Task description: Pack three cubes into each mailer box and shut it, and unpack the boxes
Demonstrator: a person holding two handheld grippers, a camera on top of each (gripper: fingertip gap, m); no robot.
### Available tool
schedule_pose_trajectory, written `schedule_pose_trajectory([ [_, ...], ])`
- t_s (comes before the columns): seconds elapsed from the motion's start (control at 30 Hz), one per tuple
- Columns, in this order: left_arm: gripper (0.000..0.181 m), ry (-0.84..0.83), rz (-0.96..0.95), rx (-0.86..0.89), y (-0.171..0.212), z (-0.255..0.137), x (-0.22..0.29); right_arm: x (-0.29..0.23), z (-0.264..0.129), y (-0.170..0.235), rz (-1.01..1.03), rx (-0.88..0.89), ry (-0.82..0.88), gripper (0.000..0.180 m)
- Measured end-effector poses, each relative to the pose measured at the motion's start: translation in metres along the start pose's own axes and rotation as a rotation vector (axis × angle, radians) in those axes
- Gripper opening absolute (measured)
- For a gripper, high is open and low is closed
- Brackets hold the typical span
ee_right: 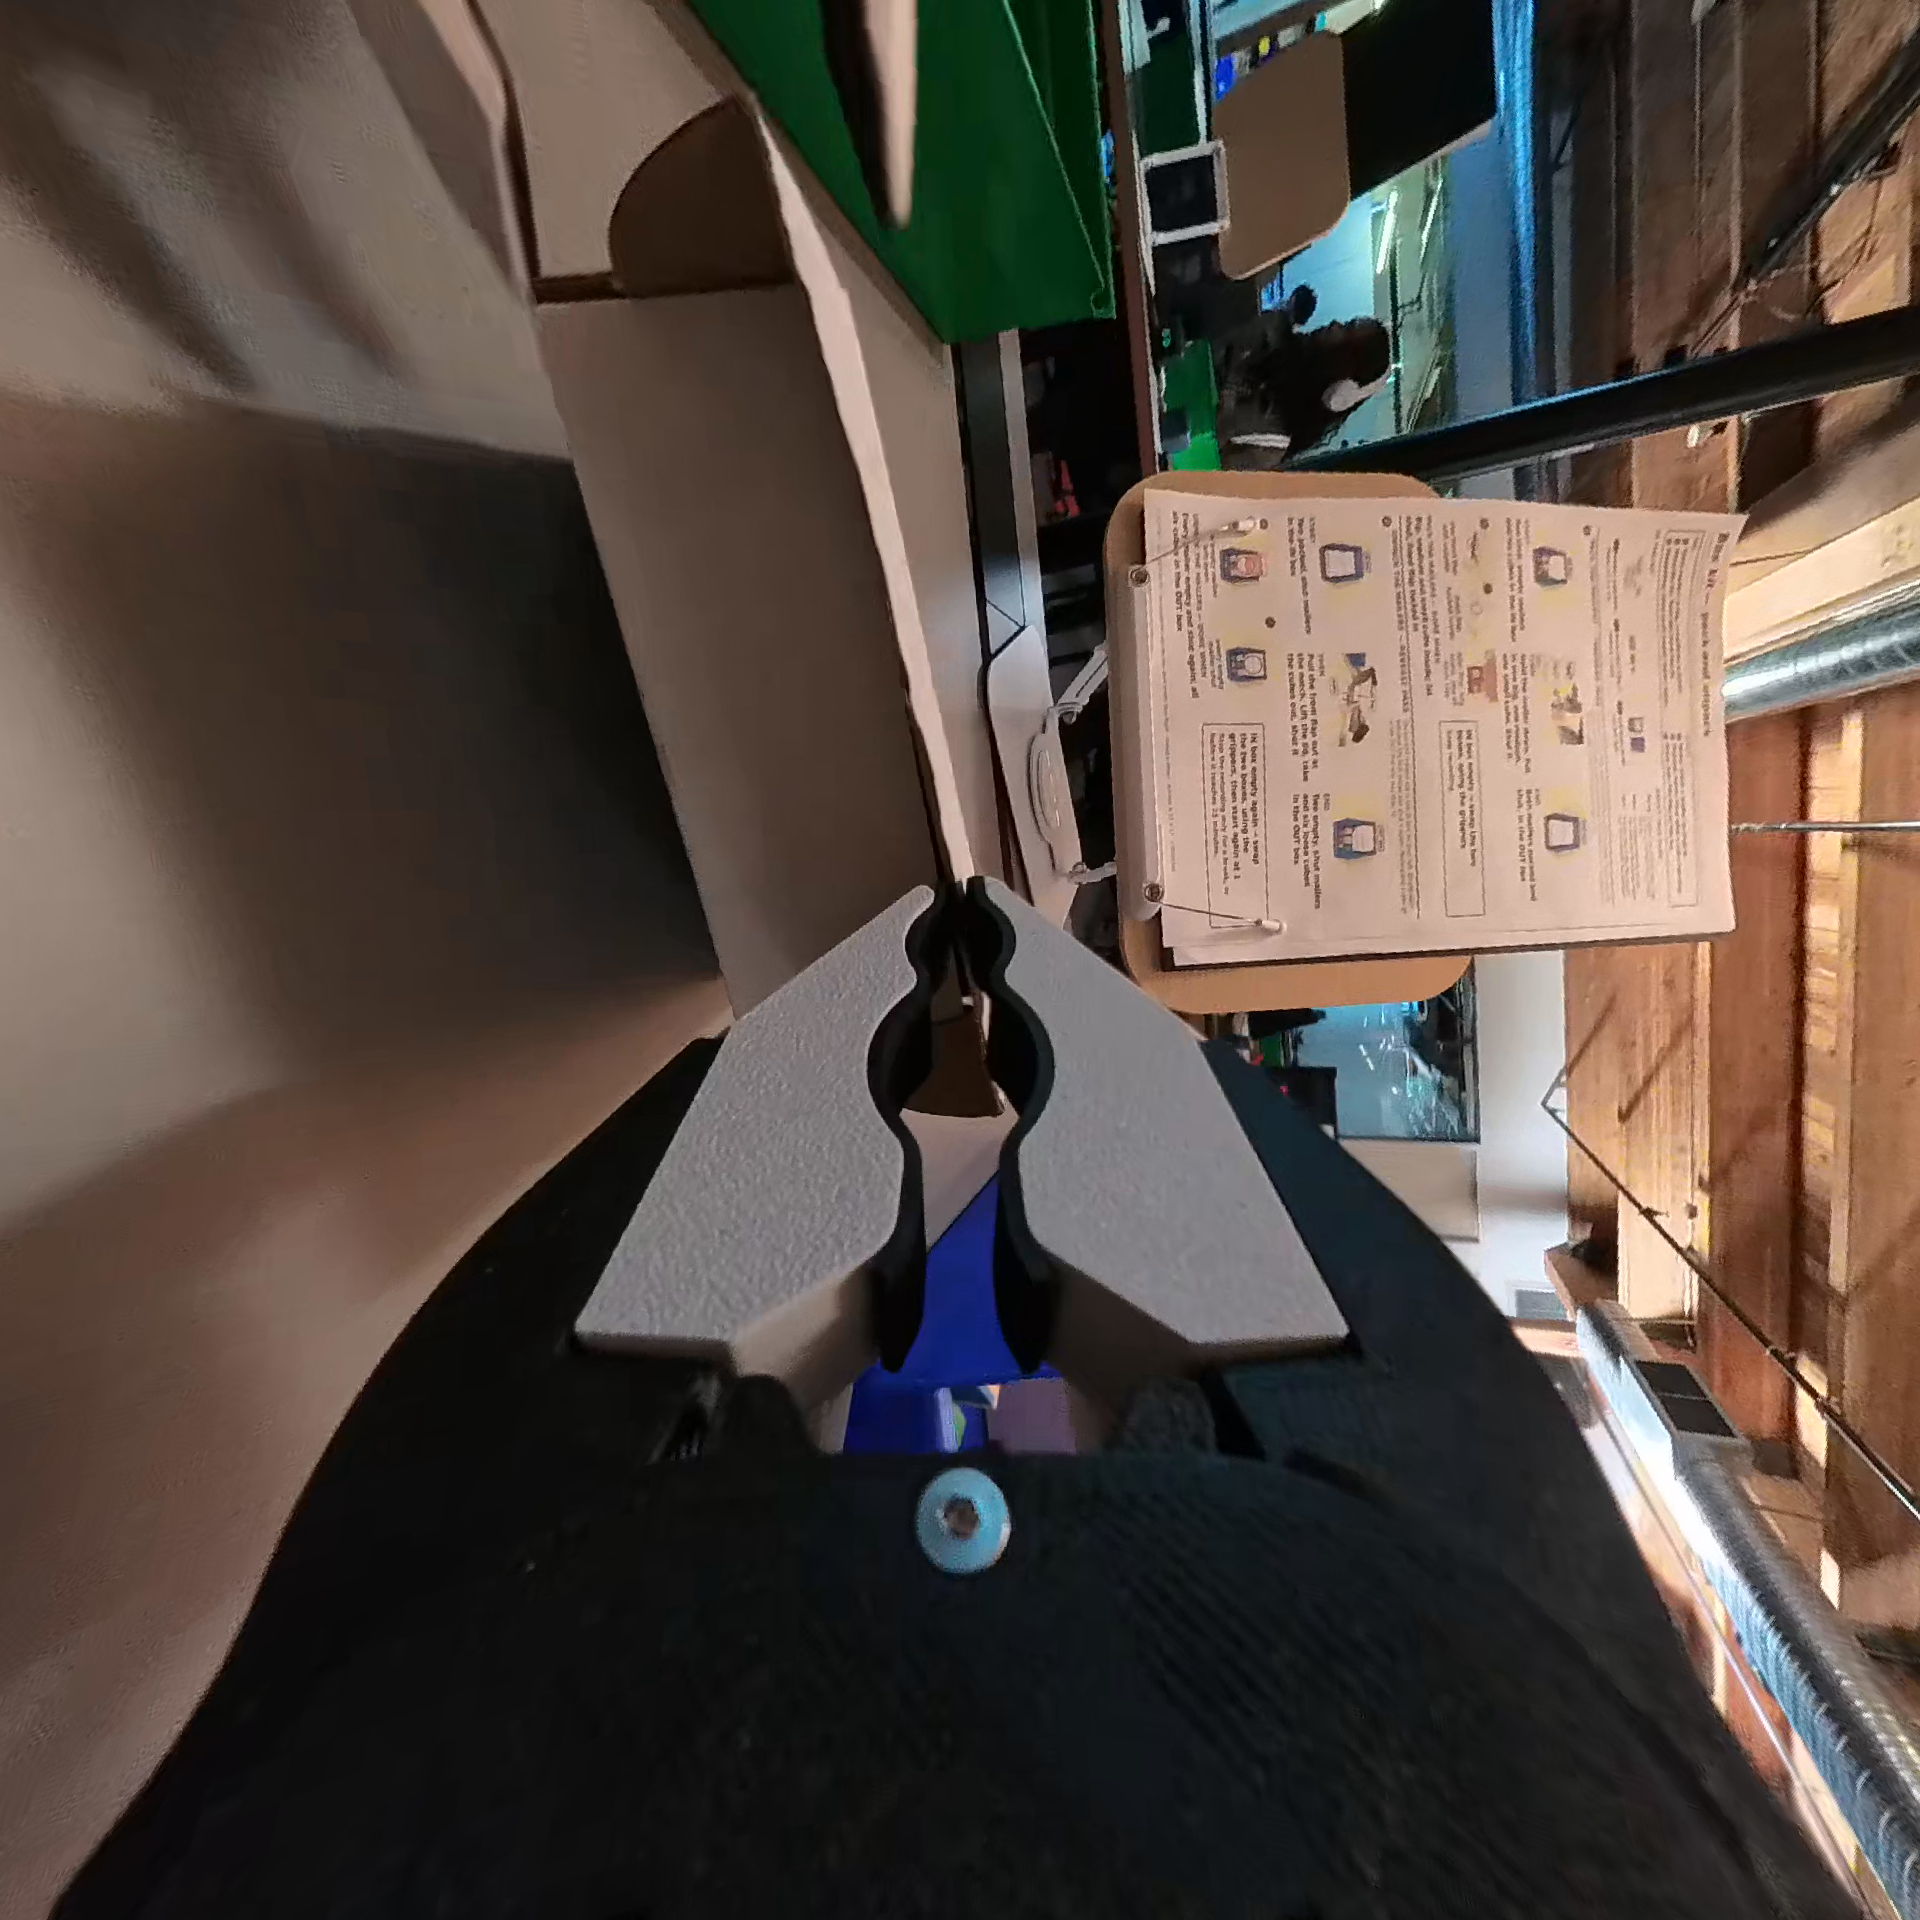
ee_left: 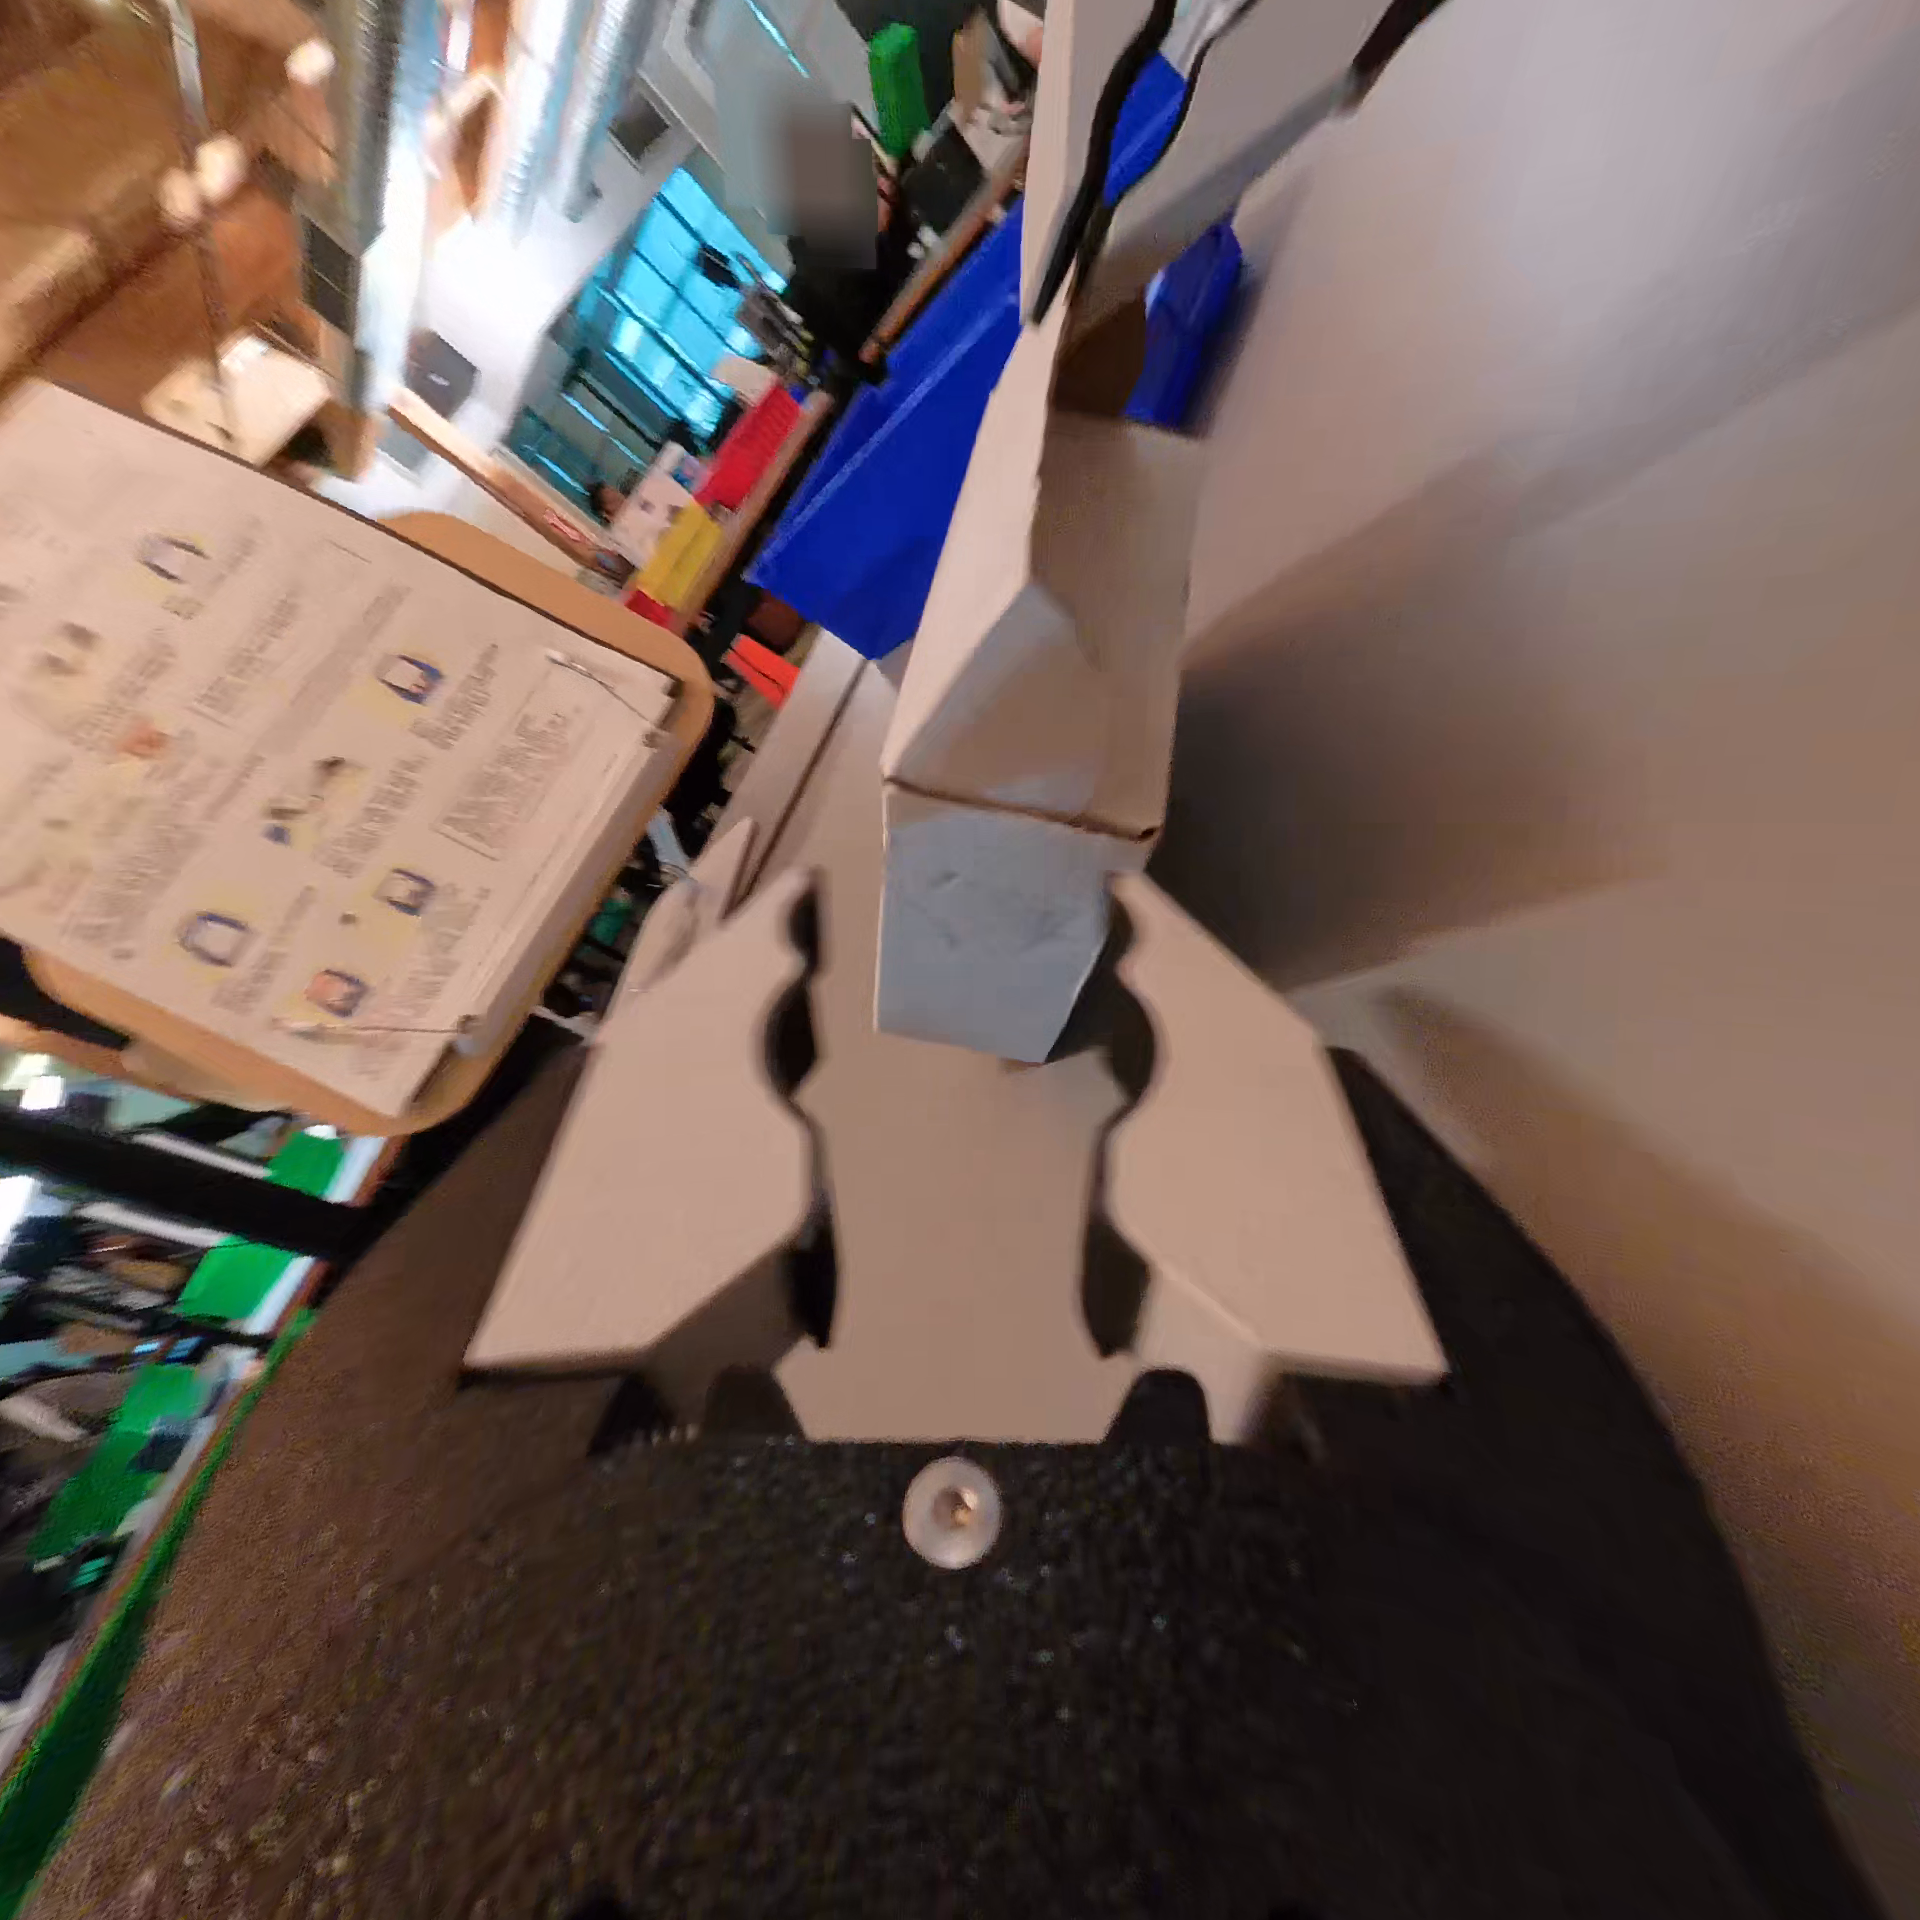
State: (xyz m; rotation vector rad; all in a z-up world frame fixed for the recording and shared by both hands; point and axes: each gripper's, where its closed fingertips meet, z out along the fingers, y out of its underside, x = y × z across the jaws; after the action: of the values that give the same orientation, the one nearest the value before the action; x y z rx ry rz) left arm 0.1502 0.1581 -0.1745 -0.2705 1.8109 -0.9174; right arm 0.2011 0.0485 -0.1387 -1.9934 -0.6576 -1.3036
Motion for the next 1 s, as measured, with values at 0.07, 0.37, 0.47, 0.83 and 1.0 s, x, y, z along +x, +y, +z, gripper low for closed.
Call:
schedule_pose_trajectory([
  [0.07,0.0,-0.07,0.094,0.023,-0.02,-0.018,0.011,0.0,0.001,-0.002,-0.008,-0.012,0.001,0.001],
  [0.37,0.0,-0.262,0.441,-0.286,-0.047,0.031,0.03,-0.009,-0.004,-0.016,-0.049,-0.026,-0.018,0.0],
  [0.47,0.0,-0.29,0.443,-0.407,-0.029,0.045,0.022,-0.006,-0.01,-0.022,-0.033,-0.001,-0.02,0.0],
  [0.83,0.0,-0.201,0.307,-0.419,-0.021,0.05,0.046,0.012,-0.008,-0.022,0.1,0.085,-0.057,0.0],
  [1.0,0.0,-0.212,0.203,-0.547,0.005,0.049,0.016,0.021,-0.005,-0.022,0.098,0.091,-0.047,0.0],
])
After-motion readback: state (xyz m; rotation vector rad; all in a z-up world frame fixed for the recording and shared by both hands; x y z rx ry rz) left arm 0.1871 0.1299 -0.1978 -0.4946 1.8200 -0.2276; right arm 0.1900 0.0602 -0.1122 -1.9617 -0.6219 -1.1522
